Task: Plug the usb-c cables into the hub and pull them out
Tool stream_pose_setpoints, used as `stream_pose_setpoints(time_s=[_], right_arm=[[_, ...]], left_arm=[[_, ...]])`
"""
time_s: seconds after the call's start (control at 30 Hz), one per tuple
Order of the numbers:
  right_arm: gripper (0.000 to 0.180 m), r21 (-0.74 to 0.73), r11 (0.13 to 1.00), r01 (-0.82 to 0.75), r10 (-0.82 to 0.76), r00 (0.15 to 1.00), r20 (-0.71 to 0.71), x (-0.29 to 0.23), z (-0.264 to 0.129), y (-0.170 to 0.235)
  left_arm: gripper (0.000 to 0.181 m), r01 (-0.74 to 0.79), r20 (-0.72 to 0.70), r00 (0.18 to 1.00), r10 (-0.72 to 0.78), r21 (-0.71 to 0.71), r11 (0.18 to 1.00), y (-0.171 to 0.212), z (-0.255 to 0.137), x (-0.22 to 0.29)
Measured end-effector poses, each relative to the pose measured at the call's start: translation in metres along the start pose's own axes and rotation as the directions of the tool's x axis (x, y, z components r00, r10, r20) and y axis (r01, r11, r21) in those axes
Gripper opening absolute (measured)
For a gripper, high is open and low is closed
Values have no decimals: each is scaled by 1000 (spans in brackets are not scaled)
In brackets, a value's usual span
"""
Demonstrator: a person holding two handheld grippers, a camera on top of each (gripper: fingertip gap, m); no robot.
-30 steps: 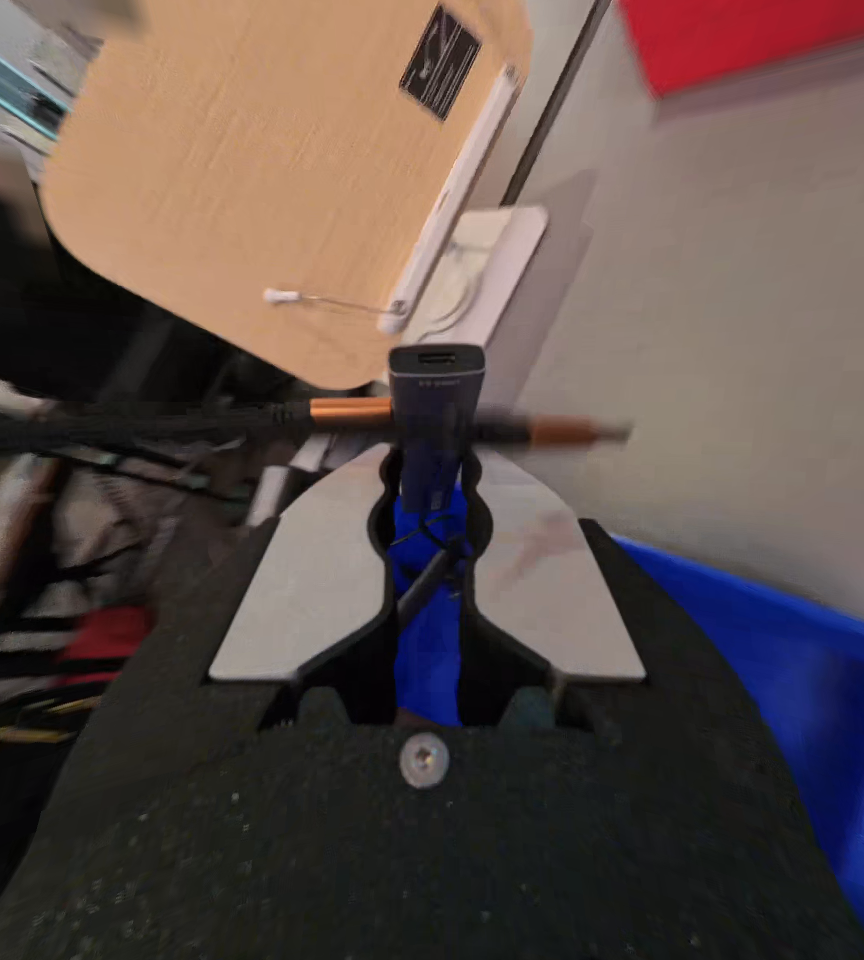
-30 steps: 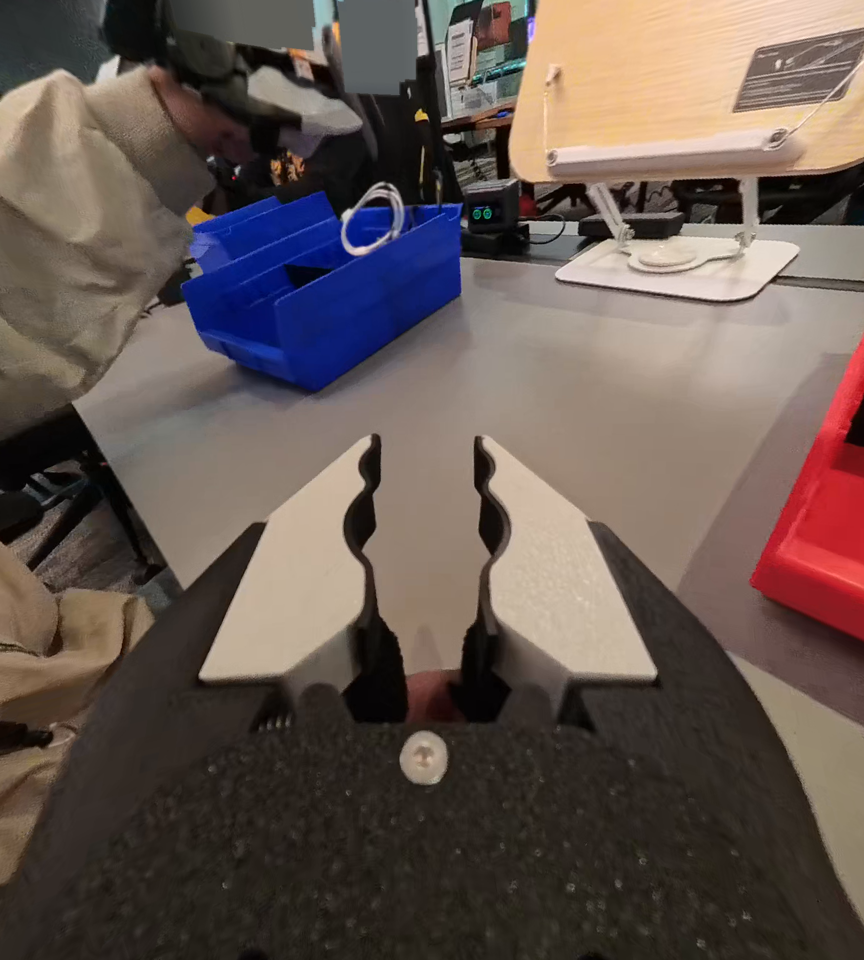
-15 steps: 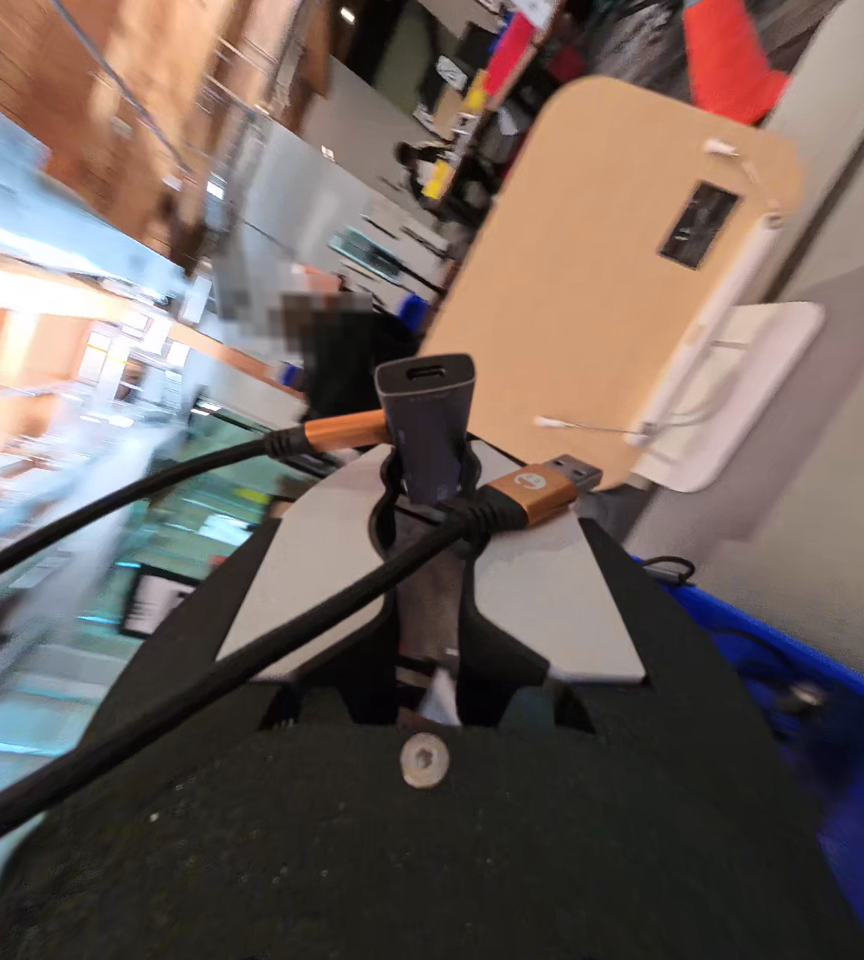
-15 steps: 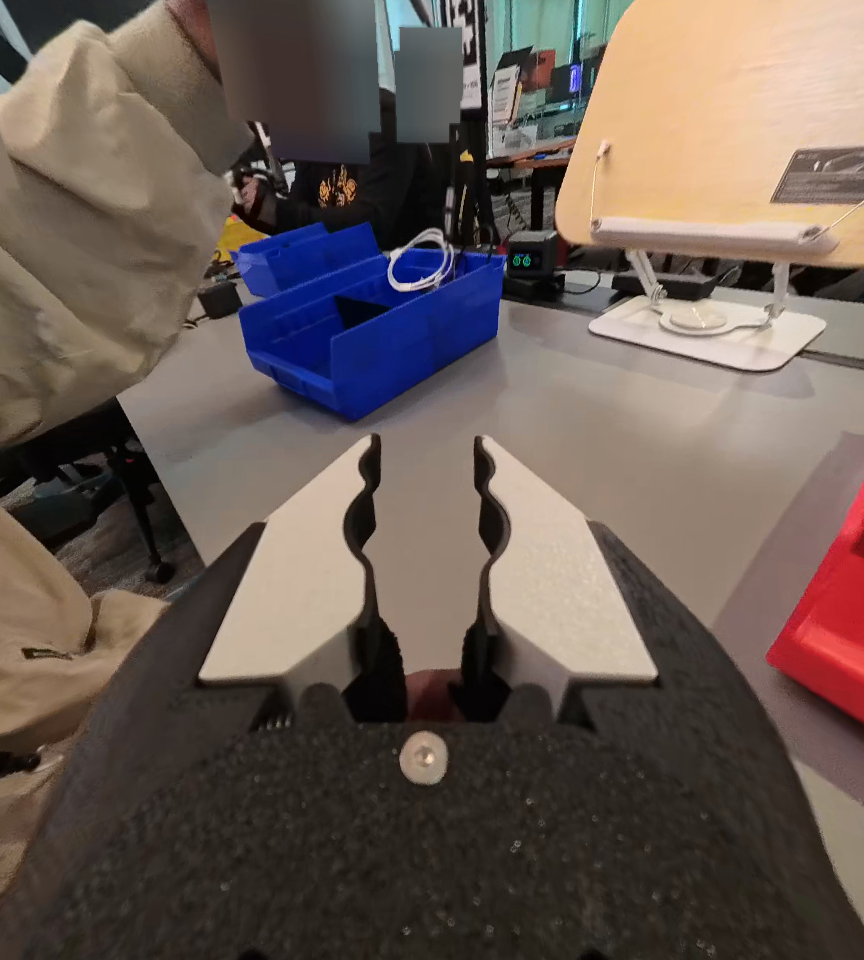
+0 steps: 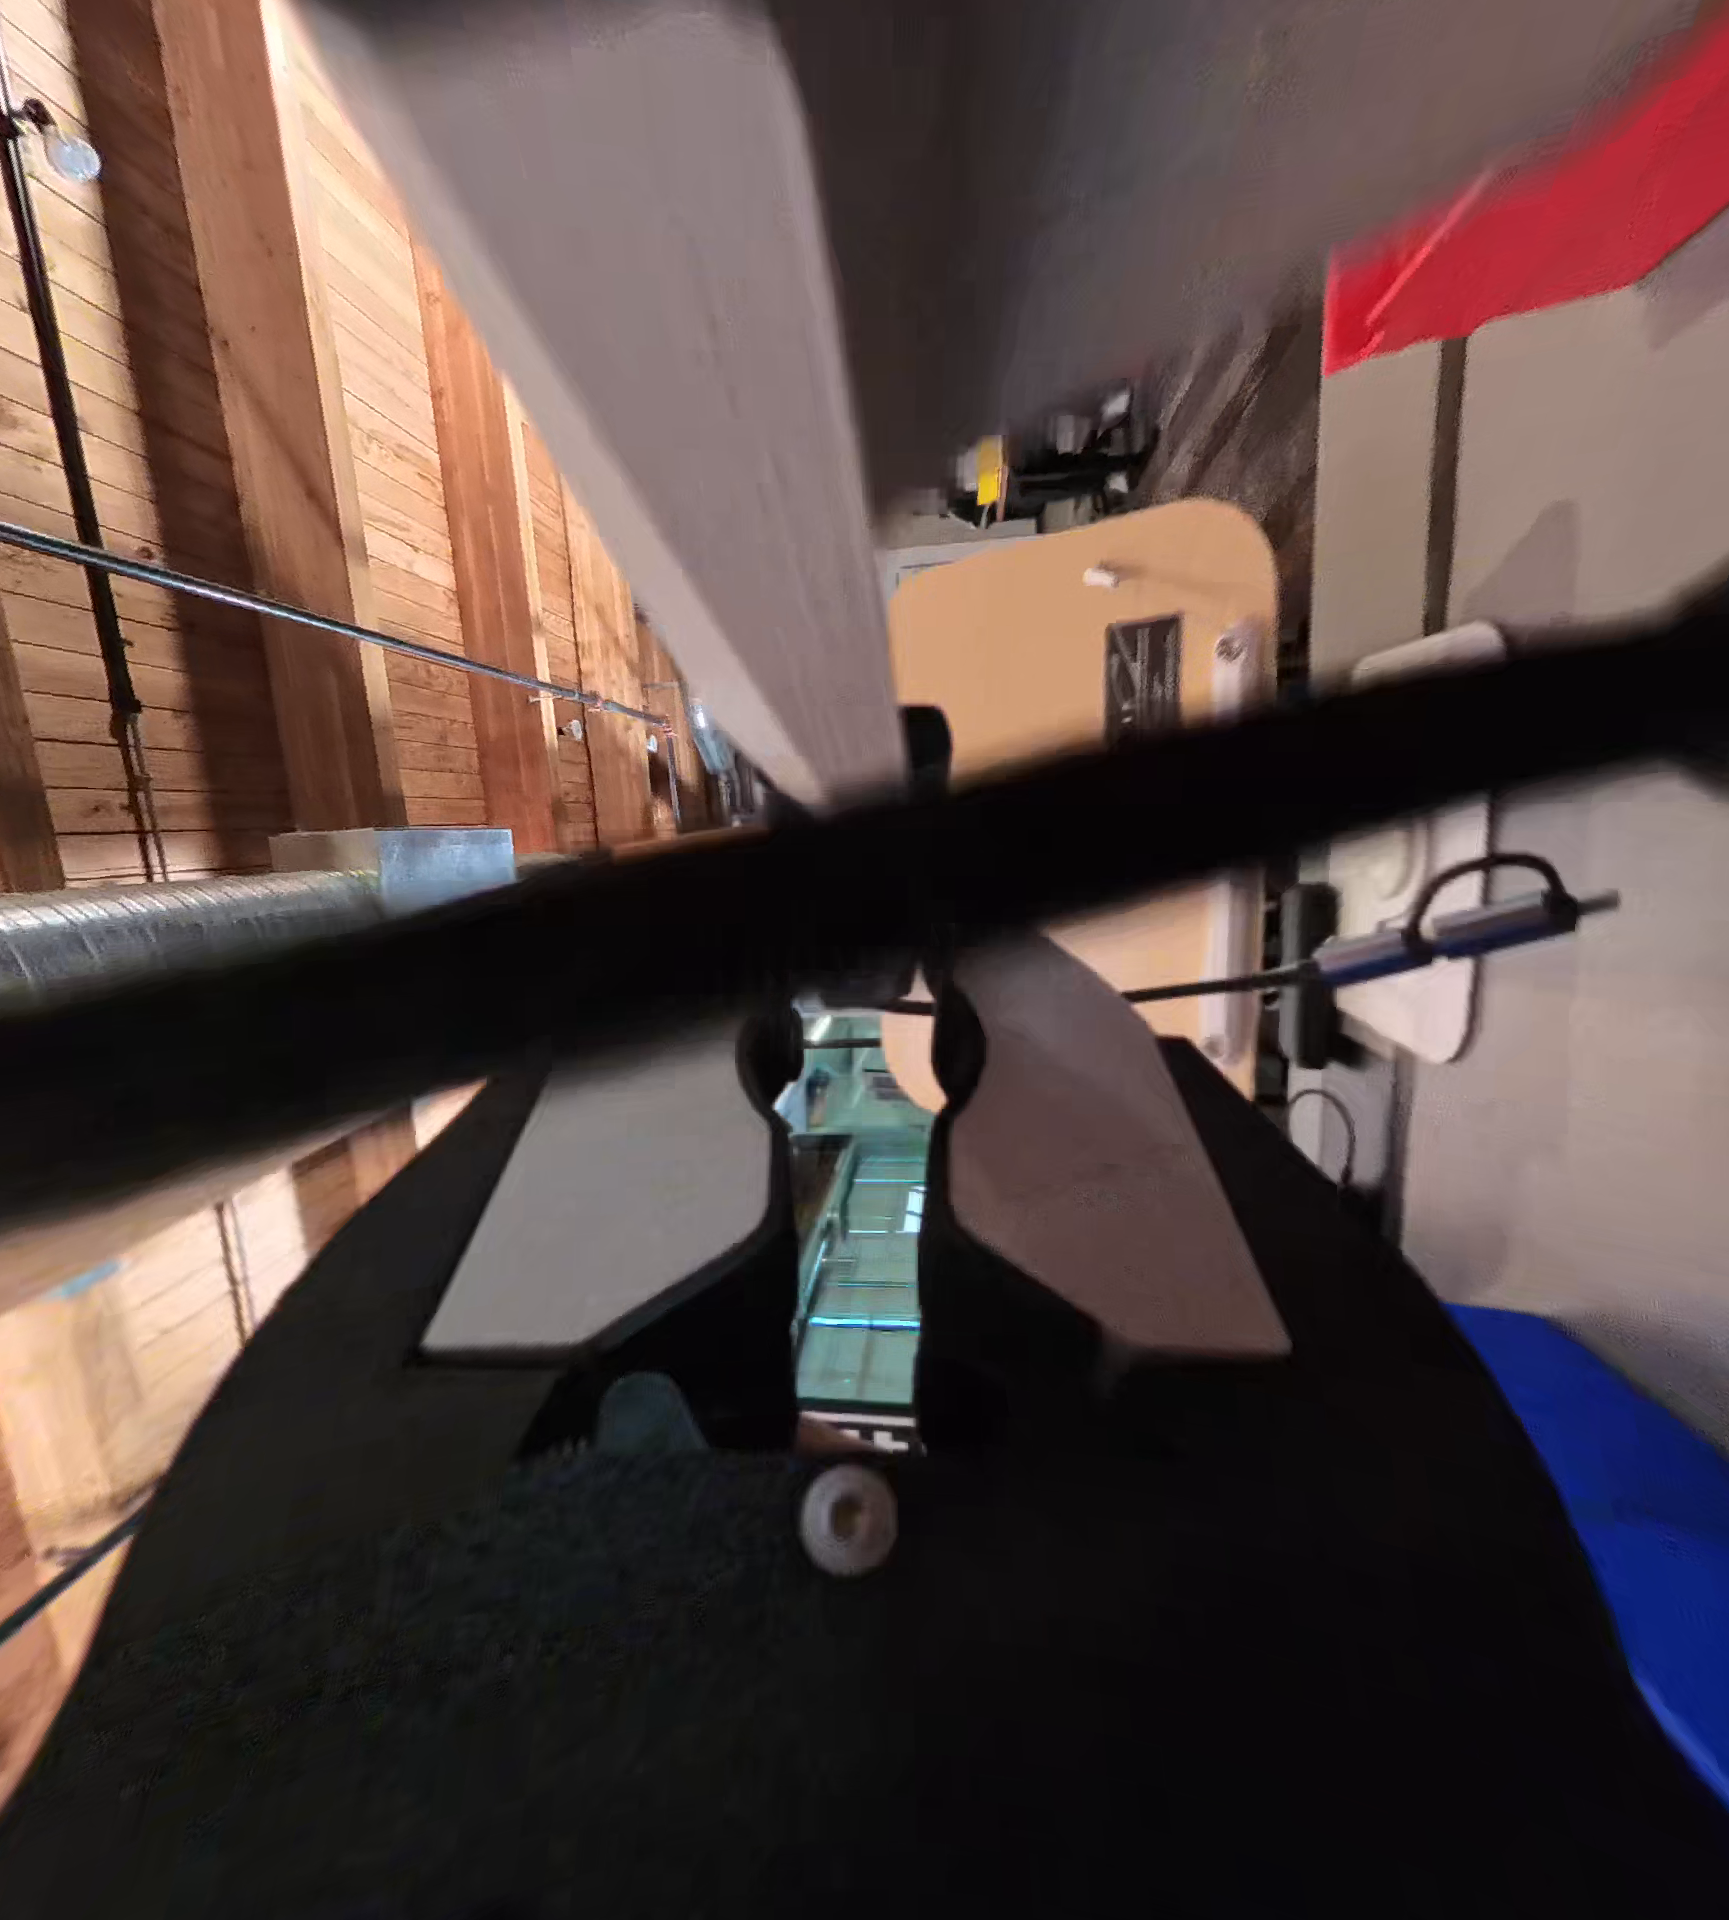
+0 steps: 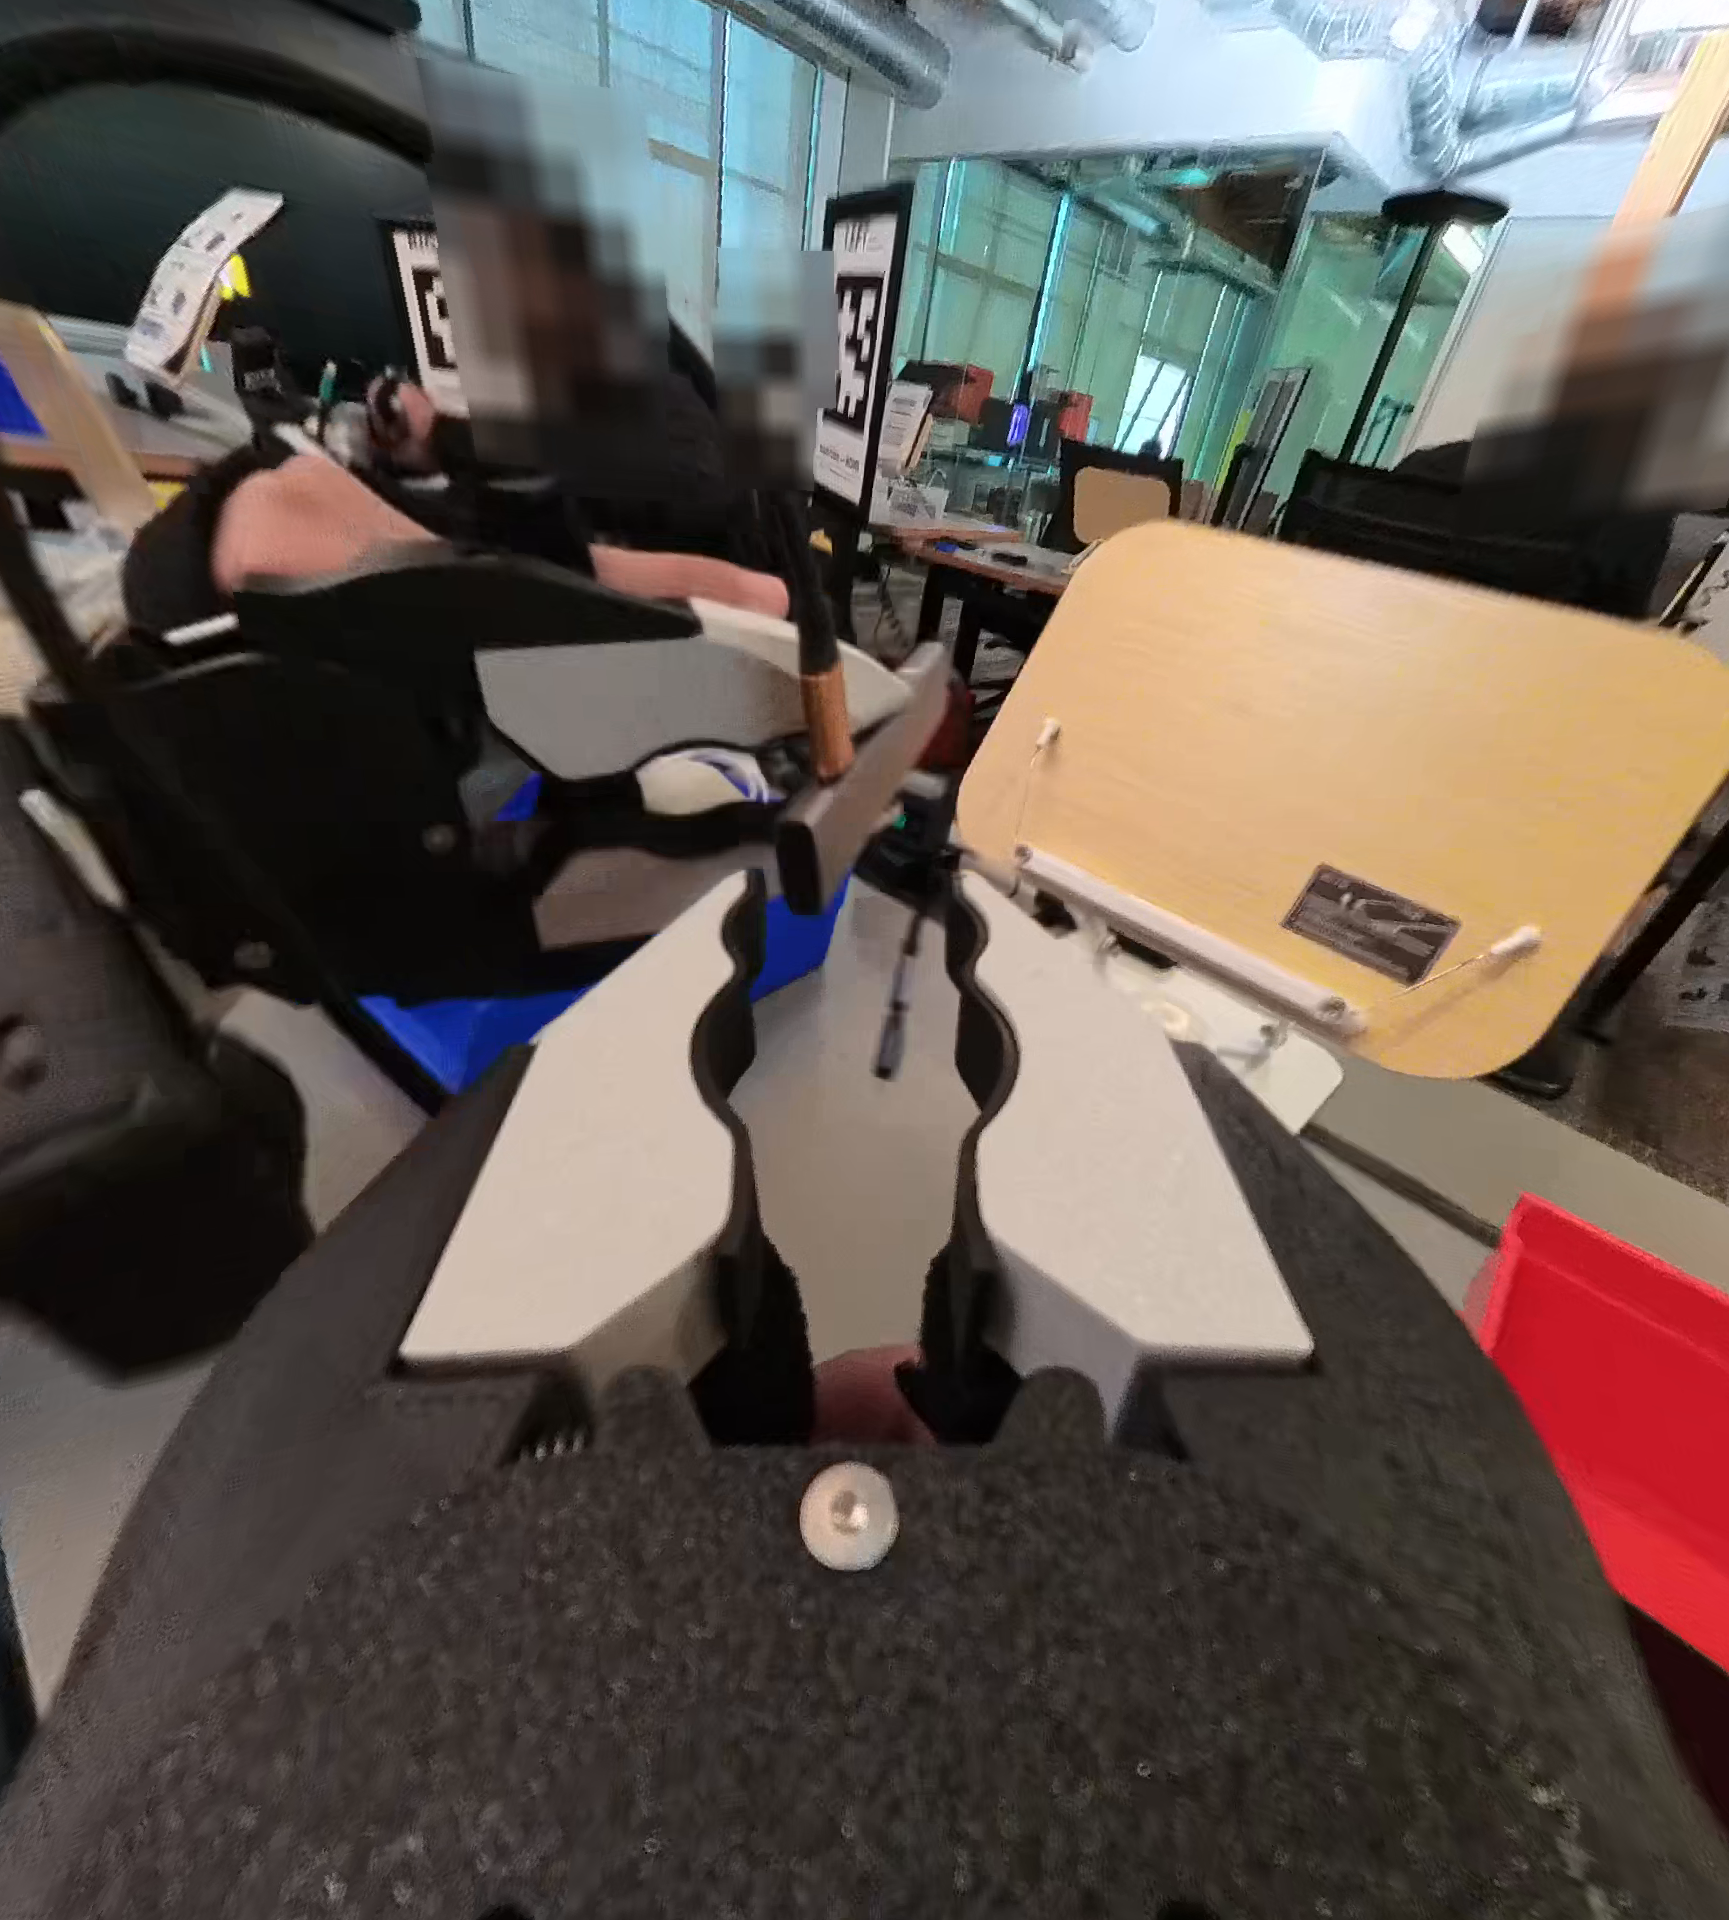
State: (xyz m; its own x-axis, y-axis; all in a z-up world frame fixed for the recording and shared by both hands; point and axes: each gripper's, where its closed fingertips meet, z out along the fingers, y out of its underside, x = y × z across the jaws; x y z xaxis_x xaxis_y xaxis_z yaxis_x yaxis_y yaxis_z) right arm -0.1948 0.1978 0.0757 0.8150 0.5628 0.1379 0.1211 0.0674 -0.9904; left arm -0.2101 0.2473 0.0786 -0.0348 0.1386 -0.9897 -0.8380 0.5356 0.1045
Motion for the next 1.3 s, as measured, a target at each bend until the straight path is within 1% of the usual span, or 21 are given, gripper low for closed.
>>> stream_pose_setpoints(time_s=[0.1,0.2,0.27,0.47,0.53,0.57,0.63,0.67,0.7,0.73,0.77,0.8,0.83,0.87,0.9,1.0,1.07,1.1,1.17,1.27,1.3], right_arm=[[30,-47,999,19,-19,1000,-18,1,6,22],[16,-33,999,41,-42,999,-29,5,4,32],[9,-18,997,79,-80,994,-76,13,3,36],[9,34,980,195,-192,979,-71,11,7,51],[8,33,969,245,-243,968,-58,8,10,57],[8,26,961,277,-276,960,-38,5,12,61],[8,-4,911,412,-411,908,-74,12,18,69],[9,-21,868,497,-497,865,-63,13,21,76],[9,-20,824,566,-566,824,-19,9,25,86],[9,3,786,619,-619,785,14,4,27,94],[9,27,752,658,-659,752,0,2,29,100],[9,58,722,689,-689,724,-16,-2,29,105],[9,86,706,703,-705,710,-10,-9,29,112],[8,98,696,712,-716,699,8,-16,29,123],[9,109,685,721,-727,686,27,-25,29,133],[8,105,661,743,-750,659,64,-45,28,156],[8,84,644,761,-765,641,57,-50,33,157],[8,78,650,756,-760,648,47,-51,34,155],[8,82,667,740,-744,668,20,-51,36,153],[8,78,661,746,-749,663,7,-55,38,157],[8,78,662,745,-748,663,12,-58,39,158]], left_arm=[[22,44,-13,999,-44,9,999,-21,-2,14],[22,48,-11,999,-48,4,999,-32,-2,23],[21,87,-9,996,-87,-1,996,-35,-2,29],[21,119,-20,993,-119,16,993,-42,-8,51],[21,179,-44,983,-178,17,984,-38,-12,59],[18,212,-54,976,-211,11,977,-35,-16,63],[13,303,-86,949,-305,-27,952,-25,-28,76],[13,392,-137,908,-397,-65,918,-19,-38,87],[12,517,-201,824,-530,-116,848,-16,-49,101],[13,659,-261,684,-681,-178,731,-15,-61,115],[14,784,-306,495,-813,-247,570,-17,-74,128],[18,870,-328,287,-900,-305,388,-20,-86,139],[22,914,-336,107,-936,-338,226,-23,-95,146],[24,931,-343,1,-939,-342,126,-25,-102,150],[24,939,-348,-31,-937,-332,93,-25,-105,151],[24,957,-374,-30,-927,-280,82,-31,-105,151],[26,961,-395,-42,-918,-266,70,-41,-104,153],[26,964,-391,-29,-920,-255,78,-44,-103,153],[26,968,-342,-12,-940,-239,74,-42,-98,152],[26,966,-276,-66,-959,-259,8,-37,-89,154],[24,966,-261,-68,-963,-260,2,-35,-87,155]])
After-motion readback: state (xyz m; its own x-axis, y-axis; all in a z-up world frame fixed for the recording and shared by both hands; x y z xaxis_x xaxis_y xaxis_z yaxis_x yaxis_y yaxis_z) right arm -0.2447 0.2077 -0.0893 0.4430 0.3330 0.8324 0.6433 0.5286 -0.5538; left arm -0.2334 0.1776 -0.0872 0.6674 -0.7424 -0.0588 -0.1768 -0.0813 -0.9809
